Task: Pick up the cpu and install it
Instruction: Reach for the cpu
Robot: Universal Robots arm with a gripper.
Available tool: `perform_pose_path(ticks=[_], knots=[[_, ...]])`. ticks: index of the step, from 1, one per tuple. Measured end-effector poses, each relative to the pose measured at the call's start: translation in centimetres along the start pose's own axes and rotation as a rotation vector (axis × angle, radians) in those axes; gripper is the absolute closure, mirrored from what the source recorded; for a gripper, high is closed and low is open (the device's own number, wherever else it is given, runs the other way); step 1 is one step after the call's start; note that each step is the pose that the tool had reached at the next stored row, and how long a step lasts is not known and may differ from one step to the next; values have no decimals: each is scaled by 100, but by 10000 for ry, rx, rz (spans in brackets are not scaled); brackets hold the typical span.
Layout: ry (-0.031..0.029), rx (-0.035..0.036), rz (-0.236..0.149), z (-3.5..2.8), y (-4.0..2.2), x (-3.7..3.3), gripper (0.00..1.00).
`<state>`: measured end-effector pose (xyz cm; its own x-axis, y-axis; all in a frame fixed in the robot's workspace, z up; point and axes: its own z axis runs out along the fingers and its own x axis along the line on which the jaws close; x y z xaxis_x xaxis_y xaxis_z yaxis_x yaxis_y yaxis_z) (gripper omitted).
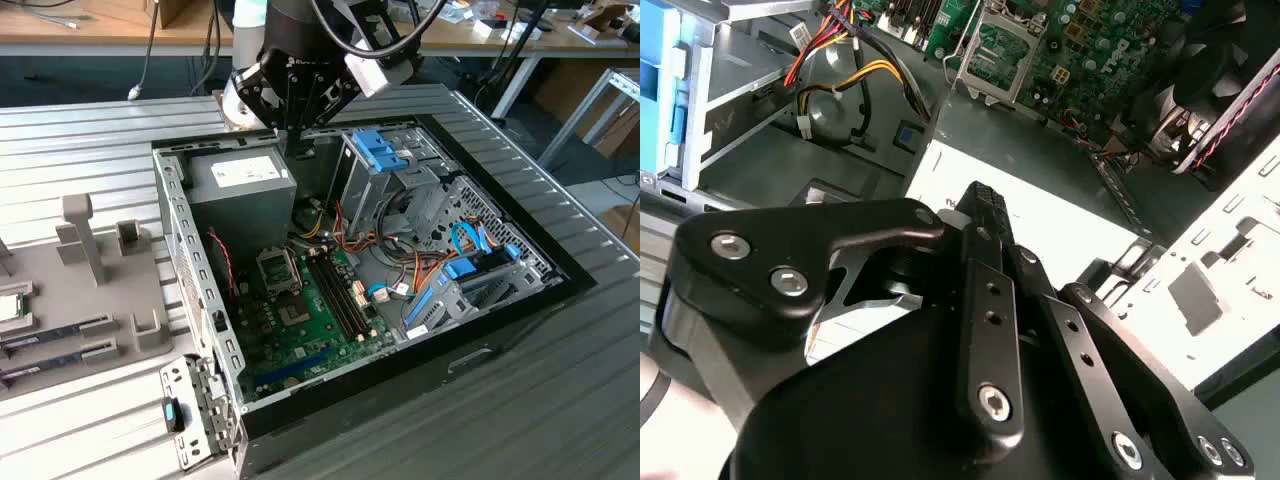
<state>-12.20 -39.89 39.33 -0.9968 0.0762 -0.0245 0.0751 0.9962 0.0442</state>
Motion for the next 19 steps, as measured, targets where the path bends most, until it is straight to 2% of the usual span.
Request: perform_pose_path(ticks=[19], knots=[[0,1,0,-2,-5,70,89]])
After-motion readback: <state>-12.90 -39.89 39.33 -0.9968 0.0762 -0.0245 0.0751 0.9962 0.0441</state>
